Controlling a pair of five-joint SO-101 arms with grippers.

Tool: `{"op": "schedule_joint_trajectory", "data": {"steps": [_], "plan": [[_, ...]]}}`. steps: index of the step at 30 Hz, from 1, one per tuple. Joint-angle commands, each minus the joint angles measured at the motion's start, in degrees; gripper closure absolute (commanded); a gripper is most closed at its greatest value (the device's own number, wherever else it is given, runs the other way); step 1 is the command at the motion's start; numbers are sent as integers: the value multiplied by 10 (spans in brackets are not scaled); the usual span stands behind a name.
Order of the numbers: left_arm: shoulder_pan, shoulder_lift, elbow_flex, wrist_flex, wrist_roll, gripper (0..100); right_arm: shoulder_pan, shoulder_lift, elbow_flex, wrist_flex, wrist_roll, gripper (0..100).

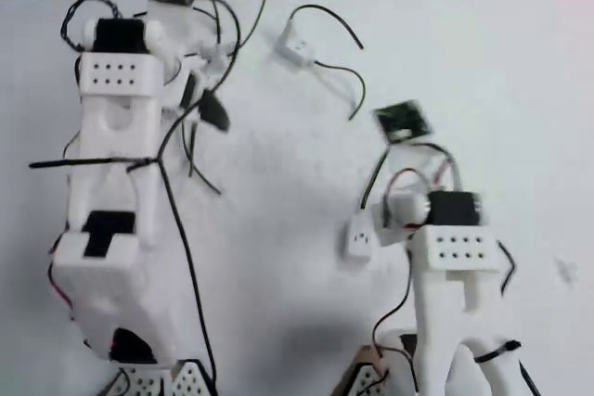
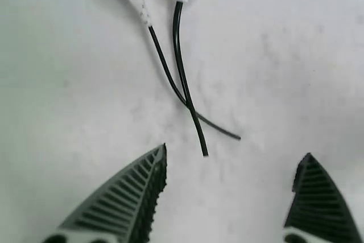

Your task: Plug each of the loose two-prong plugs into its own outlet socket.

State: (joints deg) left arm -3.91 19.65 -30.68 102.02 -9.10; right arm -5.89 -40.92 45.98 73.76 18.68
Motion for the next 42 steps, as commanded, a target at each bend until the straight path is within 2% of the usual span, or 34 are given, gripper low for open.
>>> {"op": "schedule_joint_trajectory", "data": {"steps": [1, 5, 12, 14, 17, 25, 33, 40, 42], "plan": [[-14, -92, 126, -34, 4, 657, -64, -5, -21, -4, -4, 690], [-26, -153, 290, -129, 11, 657, -102, -5, -7, -19, -3, 690], [-55, -234, 581, -418, 113, 657, -107, -4, 94, -137, -1, 689], [-65, -251, 638, -492, 136, 657, -108, -4, 110, -147, -1, 689], [-80, -272, 680, -554, 159, 657, -108, -4, 127, -156, -1, 689], [-82, -289, 702, -566, 159, 657, -108, 4, 144, -156, 0, 688], [-86, -289, 702, -569, 159, 657, -140, 182, 111, -230, -6, 690], [-86, -288, 699, -570, 159, 657, -55, 267, 60, -221, 2, 690], [-86, -287, 698, -571, 159, 657, -25, 263, 46, -192, 30, 690]]}}
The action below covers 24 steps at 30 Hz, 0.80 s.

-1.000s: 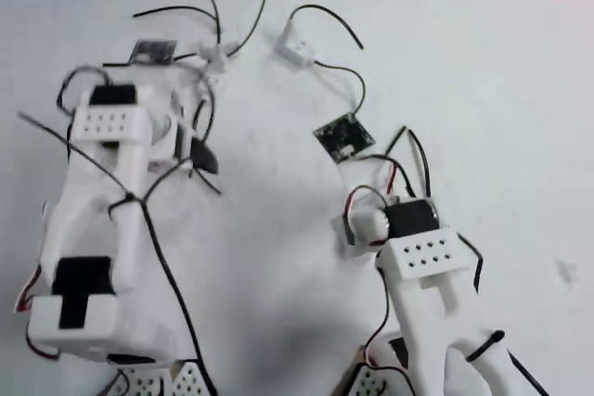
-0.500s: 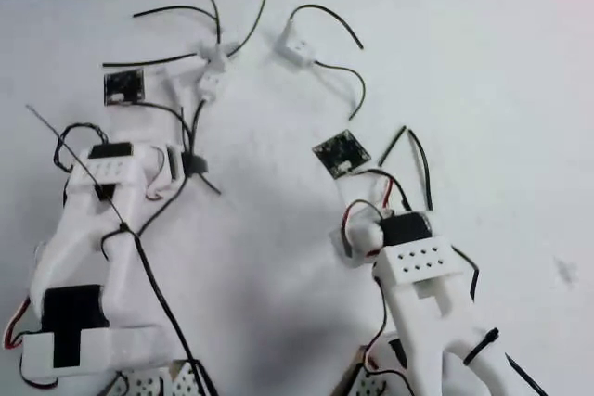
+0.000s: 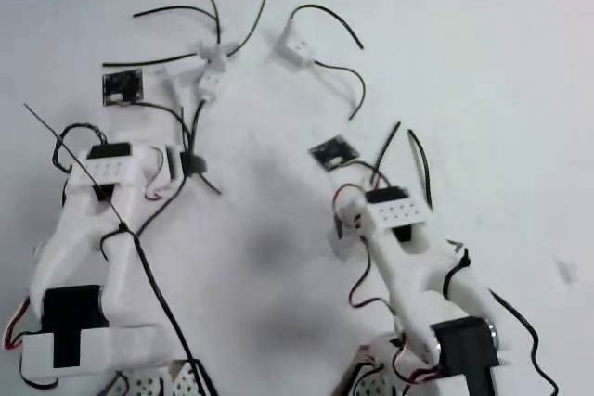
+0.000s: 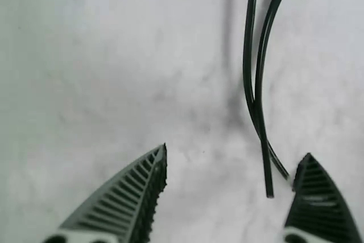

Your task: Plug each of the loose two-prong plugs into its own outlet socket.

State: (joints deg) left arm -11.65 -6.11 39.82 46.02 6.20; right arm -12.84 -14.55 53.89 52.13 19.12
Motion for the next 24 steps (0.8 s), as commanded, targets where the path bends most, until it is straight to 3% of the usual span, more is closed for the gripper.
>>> {"op": "schedule_joint_trajectory", "data": {"steps": [1, 8, 17, 21, 24], "plan": [[-7, -29, -7, -11, 6, 657, 56, -6, -44, 46, 39, 690], [-7, -29, -7, -11, 6, 657, 144, -93, -92, 163, 117, 690], [-7, -30, -5, -11, 6, 657, 303, -127, -96, 140, 275, 690], [-7, -30, -6, -11, 6, 657, 307, -131, -127, 168, 287, 690], [-7, -29, -7, -11, 6, 657, 268, -131, -165, 227, 286, 690]]}}
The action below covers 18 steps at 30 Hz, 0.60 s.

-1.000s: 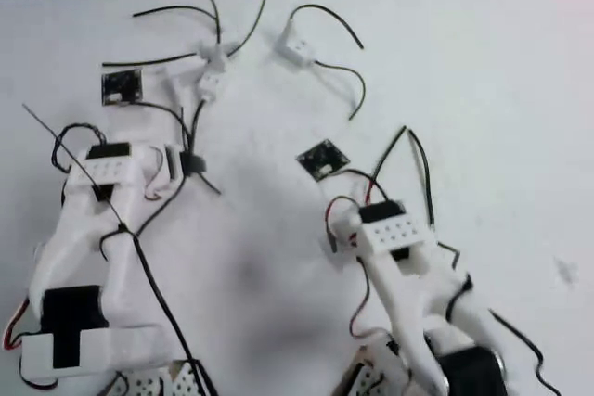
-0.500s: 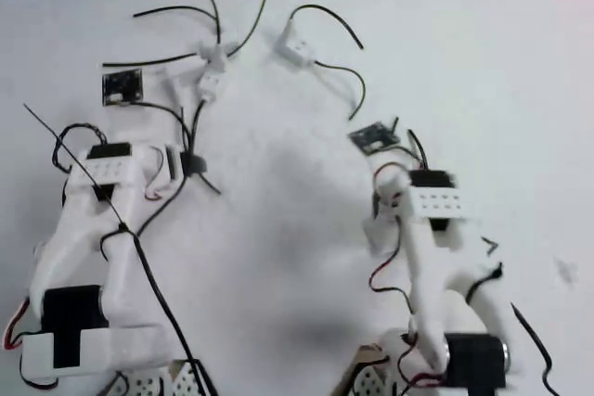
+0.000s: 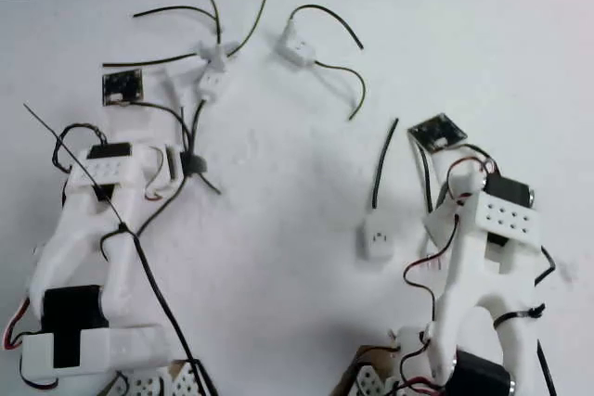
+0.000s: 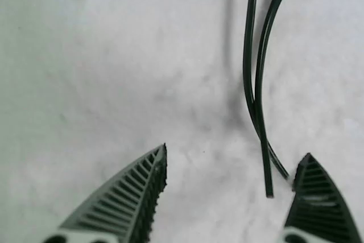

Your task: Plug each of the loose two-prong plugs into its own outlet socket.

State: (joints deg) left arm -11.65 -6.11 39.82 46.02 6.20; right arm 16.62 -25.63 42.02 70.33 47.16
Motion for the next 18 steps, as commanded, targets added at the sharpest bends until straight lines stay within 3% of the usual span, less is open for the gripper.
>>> {"op": "schedule_joint_trajectory", "data": {"steps": [1, 6, 10, 18], "plan": [[-7, -29, -7, -11, 6, 657, -46, -20, -58, 68, 0, 690], [-7, -29, -7, -11, 6, 657, -189, -15, -102, 126, -132, 690], [-7, -29, -7, -11, 6, 657, -283, -14, -76, 97, -197, 690], [-7, -29, -4, -21, 6, 657, -239, -14, 15, 4, -204, 690]]}}
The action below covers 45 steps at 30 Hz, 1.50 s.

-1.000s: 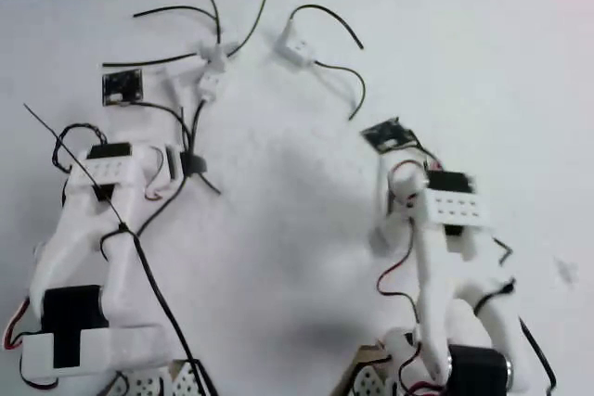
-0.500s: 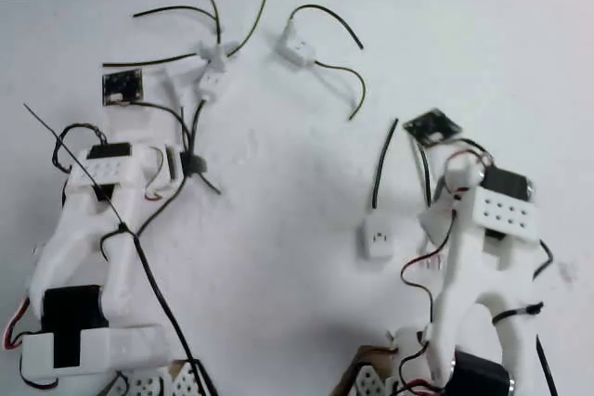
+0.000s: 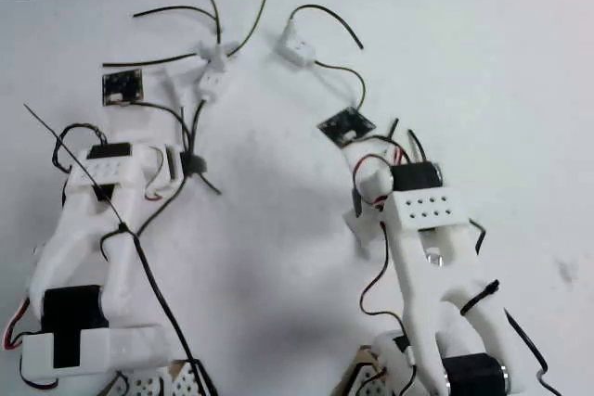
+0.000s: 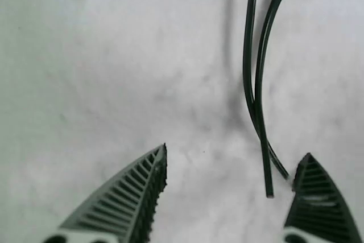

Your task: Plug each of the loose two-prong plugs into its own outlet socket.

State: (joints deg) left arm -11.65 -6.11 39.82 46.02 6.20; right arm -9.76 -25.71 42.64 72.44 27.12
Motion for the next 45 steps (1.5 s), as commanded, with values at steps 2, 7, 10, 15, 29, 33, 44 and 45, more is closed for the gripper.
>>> {"op": "schedule_joint_trajectory", "data": {"steps": [2, 7, 10, 15, 29, 33, 44, 45], "plan": [[-7, -28, -2, -31, 6, 657, 36, -13, 20, -19, -4, 690], [-7, -28, -2, -31, 6, 657, 16, -13, 66, -48, -4, 690], [-8, -28, -2, -30, 6, 657, 0, -13, 105, -90, -5, 690], [-8, -28, -2, -30, 6, 657, -6, -12, 127, -122, -6, 690], [-8, -28, -2, -33, 6, 657, -157, 248, 2, -105, -98, 690], [-8, -28, -2, -33, 6, 657, -223, 265, -45, -63, -102, 690], [-8, -28, -2, -34, 6, 657, -319, 217, -143, 6, -98, 690], [-8, -28, -2, -34, 6, 657, -326, 215, -155, 6, -98, 690]]}}
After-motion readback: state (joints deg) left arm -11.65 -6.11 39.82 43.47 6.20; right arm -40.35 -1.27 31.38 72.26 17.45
